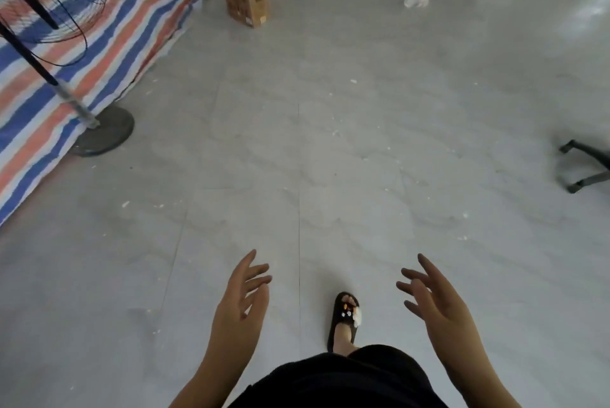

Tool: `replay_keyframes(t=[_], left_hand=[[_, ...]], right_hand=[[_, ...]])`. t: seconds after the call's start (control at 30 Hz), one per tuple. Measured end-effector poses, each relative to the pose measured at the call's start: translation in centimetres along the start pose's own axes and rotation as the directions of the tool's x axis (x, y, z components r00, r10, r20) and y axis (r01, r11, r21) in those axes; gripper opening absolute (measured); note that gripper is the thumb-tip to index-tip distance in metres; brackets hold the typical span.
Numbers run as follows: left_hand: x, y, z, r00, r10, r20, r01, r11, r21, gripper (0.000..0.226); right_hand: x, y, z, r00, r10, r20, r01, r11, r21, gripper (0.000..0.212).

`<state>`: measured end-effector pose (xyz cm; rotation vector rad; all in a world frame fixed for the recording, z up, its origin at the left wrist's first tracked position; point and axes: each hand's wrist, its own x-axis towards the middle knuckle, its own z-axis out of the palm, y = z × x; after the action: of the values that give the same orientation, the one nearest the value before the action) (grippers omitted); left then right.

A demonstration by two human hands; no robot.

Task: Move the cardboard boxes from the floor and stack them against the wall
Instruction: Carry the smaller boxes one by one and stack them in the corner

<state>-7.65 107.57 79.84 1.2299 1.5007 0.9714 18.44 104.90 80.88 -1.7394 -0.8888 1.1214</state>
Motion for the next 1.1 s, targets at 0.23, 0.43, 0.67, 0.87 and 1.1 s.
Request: replay_keyframes(t=[0.23,0.43,0.67,0.87,1.1], left_hand=[[14.8,5.6,5.7,0.996,-0.004,-0.088,0.001,0.999,-0.040,0.045],[26.2,5.9,5.0,0.970,-0.094,-0.224,0.088,0.995,-0.038,0.068],[47.6,9.3,0.4,0.967,-0.025,-0.255,0.026,1.000,0.000,0.047],[62.3,12.8,-2.6,0.982,0.008,-0.186,-0.005,1.000,0.018,0.042],[77.8,14.0,-3.1,0.984,-0.041,-0.172,0.049,0.998,0.043,0.059]], right_hand=[[18.2,-7.3,0.5,0.991,-0.026,0.128,0.039,0.995,-0.096,0.041],[31.3,-11.5,6.2,0.960,-0.016,0.281,0.065,0.984,-0.168,0.042],[47.9,-19.5,16.2,0.966,-0.078,0.246,0.109,0.988,-0.113,0.040],[59.1,-26.9,23.9,0.952,-0.086,0.295,0.105,0.993,-0.047,0.041],[73.5,-31.4,29.1,0.952,-0.072,0.299,0.077,0.997,-0.005,0.095]])
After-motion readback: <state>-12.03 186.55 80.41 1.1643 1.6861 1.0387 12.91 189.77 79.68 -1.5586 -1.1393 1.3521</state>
